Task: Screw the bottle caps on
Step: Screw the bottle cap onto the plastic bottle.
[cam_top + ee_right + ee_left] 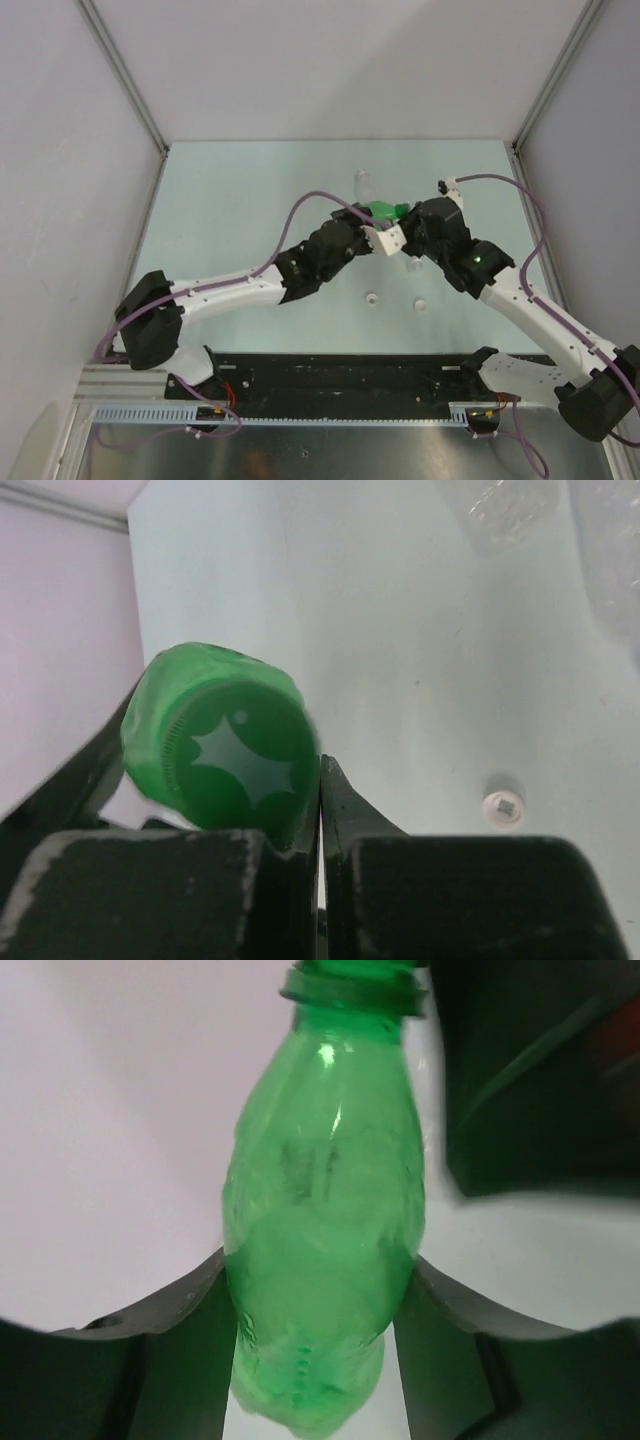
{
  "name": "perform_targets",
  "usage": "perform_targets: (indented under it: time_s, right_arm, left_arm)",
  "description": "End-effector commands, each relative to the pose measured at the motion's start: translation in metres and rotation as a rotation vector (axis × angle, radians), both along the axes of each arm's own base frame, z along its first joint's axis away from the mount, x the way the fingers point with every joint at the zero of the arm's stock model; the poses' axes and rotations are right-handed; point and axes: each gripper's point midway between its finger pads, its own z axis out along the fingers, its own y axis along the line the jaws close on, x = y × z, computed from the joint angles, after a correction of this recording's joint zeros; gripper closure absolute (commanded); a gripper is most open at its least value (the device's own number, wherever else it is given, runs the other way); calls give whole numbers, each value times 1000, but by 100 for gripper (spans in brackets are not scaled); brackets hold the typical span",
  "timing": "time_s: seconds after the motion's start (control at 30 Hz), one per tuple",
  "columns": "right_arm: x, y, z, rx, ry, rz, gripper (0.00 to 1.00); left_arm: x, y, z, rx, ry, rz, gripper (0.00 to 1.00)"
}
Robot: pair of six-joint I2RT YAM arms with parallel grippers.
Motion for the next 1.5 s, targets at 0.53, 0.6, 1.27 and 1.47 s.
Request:
perform_targets:
  time_s: [0.53, 0.6, 1.27, 1.47]
  right_arm:
    - [-31, 20, 91, 199, -251, 238, 99]
    - [-41, 23, 92, 170, -273, 295, 95]
    - [-63, -59, 144, -135, -647, 163, 22]
    - [-46, -77, 143, -222, -653, 56, 18]
  left_arm:
    - [-34, -67, 20, -270, -41, -114, 100]
    - [-30, -69, 20, -291, -20, -101, 100]
    - [4, -48, 46, -585, 190, -44, 100]
    - [-31, -45, 15, -546, 300, -181, 100]
